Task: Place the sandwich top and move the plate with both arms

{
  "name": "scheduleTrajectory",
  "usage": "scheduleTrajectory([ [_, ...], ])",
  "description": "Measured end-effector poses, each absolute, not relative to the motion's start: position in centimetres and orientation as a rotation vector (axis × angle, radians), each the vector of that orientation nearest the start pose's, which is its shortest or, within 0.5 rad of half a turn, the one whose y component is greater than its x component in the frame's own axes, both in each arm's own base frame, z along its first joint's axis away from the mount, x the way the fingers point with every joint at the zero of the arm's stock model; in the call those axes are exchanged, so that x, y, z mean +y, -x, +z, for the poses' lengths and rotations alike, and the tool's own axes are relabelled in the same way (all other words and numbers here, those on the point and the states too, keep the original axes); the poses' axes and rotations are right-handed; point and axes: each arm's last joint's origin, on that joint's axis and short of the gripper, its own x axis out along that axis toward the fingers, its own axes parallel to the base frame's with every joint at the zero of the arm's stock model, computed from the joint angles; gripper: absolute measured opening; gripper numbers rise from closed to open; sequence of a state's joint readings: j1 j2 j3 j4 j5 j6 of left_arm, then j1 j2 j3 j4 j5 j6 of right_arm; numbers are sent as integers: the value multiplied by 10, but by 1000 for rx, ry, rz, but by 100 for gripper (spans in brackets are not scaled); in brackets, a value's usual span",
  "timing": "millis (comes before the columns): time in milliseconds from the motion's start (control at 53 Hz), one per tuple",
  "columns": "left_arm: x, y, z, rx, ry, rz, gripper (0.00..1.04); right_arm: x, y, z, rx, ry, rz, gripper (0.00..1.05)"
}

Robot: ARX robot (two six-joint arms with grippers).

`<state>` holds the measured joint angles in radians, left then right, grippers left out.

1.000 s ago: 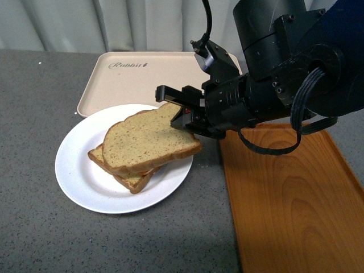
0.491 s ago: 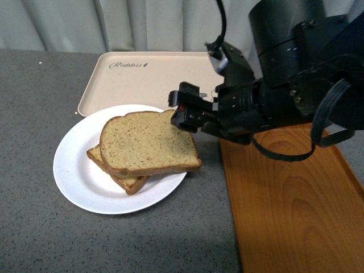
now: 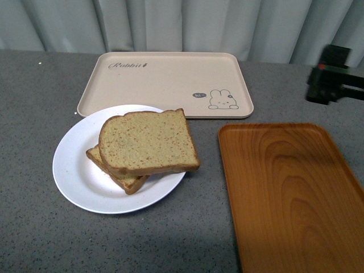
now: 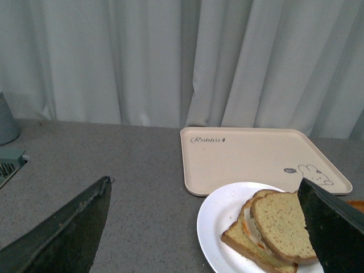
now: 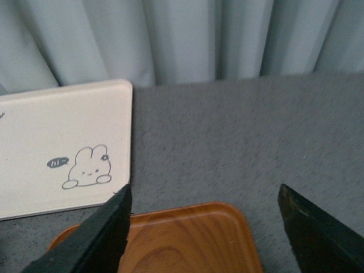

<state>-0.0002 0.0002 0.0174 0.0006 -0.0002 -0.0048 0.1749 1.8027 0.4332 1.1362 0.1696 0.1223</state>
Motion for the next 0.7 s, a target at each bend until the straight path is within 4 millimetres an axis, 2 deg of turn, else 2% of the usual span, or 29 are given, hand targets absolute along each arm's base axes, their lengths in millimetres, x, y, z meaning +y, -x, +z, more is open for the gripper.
scheduleTrajectory([
  [132,0,-97,169,-15,5,0,98,35,-256,130,35,-38,1,53],
  [151,0,-97,169,-15,5,-1,98,33,-251,135,14,-30,1,48],
  [434,0,-97,169,-16,5,0,98,18,-208,143,26,-2,3,2],
  [698,0,-97,169,-16,5,0,98,6,-182,151,28,0,24,1],
])
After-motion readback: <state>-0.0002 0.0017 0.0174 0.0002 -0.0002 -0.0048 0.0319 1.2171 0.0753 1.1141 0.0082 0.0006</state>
